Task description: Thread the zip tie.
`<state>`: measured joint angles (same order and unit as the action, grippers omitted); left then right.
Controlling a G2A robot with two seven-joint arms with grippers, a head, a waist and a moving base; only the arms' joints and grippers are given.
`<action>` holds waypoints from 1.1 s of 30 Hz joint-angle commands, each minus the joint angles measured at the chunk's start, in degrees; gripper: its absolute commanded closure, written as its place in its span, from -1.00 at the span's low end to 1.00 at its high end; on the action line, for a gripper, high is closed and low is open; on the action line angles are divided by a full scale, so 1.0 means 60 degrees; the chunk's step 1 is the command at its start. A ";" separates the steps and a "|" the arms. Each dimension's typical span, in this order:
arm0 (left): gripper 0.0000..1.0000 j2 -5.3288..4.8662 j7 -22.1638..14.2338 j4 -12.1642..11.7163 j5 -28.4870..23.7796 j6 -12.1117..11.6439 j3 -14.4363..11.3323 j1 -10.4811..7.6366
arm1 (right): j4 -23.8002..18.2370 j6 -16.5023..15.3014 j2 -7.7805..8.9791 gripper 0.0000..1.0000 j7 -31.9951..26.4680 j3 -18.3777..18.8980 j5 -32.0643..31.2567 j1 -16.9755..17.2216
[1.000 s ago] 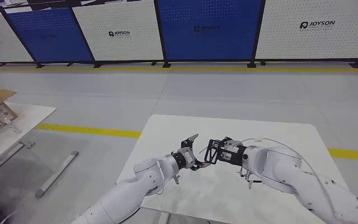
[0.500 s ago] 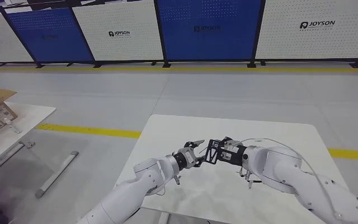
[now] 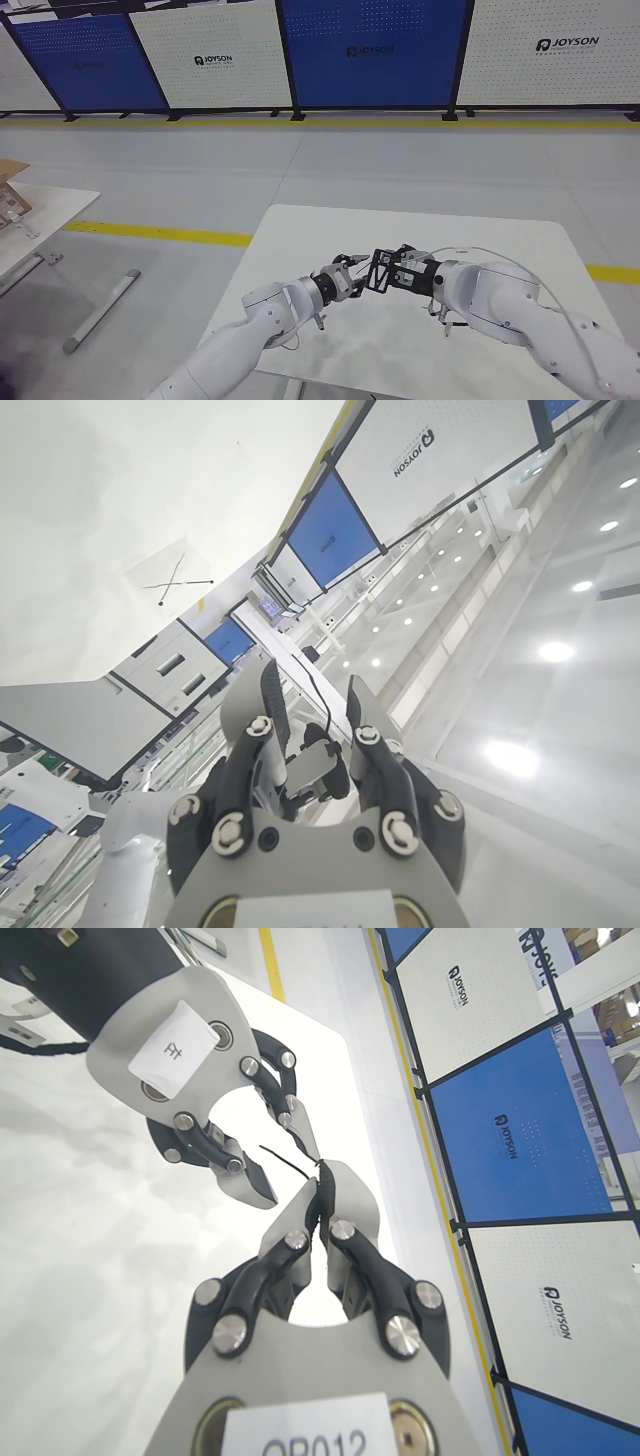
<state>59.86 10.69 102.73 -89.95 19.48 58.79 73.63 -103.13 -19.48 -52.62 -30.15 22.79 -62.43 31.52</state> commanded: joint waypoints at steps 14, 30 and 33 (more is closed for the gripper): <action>1.00 -0.0009 0.0020 0.0205 0.0000 0.0000 0.0123 0.0115 | 0.0021 0.0080 -0.0007 0.34 0.0206 0.0116 -0.0056 0.0190; 1.00 -0.0112 0.0158 0.0219 0.5655 -0.1484 -0.0690 0.0466 | -0.0232 0.0911 0.0683 -1.00 0.0319 0.2928 0.1919 0.2379; 1.00 -0.0089 0.0102 0.0128 0.6909 -0.1992 -0.0956 0.0583 | 0.0272 0.0360 0.0758 -1.00 -0.0045 0.3454 0.4119 0.2789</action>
<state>59.26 11.59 103.69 -51.93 8.62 53.62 76.88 -103.02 -15.63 -48.13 -29.49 42.41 -44.56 47.79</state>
